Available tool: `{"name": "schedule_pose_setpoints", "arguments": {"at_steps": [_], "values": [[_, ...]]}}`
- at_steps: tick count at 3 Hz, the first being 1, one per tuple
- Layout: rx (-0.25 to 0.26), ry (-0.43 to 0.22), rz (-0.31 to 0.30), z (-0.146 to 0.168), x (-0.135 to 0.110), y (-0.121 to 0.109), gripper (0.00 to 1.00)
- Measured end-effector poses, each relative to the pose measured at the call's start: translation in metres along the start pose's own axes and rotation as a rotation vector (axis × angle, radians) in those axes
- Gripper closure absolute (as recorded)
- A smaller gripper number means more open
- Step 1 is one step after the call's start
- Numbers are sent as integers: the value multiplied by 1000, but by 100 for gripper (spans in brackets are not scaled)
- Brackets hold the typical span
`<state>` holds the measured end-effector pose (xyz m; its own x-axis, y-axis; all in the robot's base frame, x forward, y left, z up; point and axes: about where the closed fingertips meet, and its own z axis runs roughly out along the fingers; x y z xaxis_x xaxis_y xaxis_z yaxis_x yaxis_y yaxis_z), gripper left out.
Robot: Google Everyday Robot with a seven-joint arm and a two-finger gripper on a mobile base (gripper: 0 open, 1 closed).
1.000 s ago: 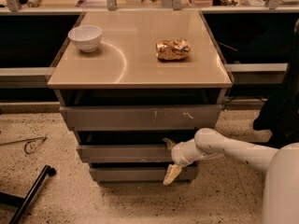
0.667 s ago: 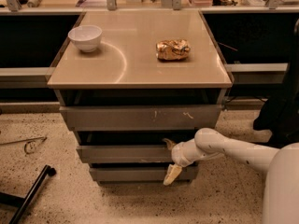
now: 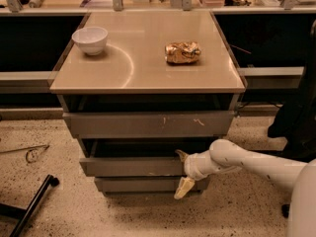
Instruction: Open middle drawer
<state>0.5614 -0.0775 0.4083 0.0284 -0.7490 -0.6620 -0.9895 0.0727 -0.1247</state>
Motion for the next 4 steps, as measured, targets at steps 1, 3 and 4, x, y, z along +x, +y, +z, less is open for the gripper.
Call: {"name": "schedule_pose_setpoints", "arguments": {"at_steps": [1, 3, 4], "values": [[-20, 12, -9, 7, -4, 1, 0], [-151, 169, 12, 9, -9, 49, 0], [-154, 171, 14, 6, -12, 51, 0]]}}
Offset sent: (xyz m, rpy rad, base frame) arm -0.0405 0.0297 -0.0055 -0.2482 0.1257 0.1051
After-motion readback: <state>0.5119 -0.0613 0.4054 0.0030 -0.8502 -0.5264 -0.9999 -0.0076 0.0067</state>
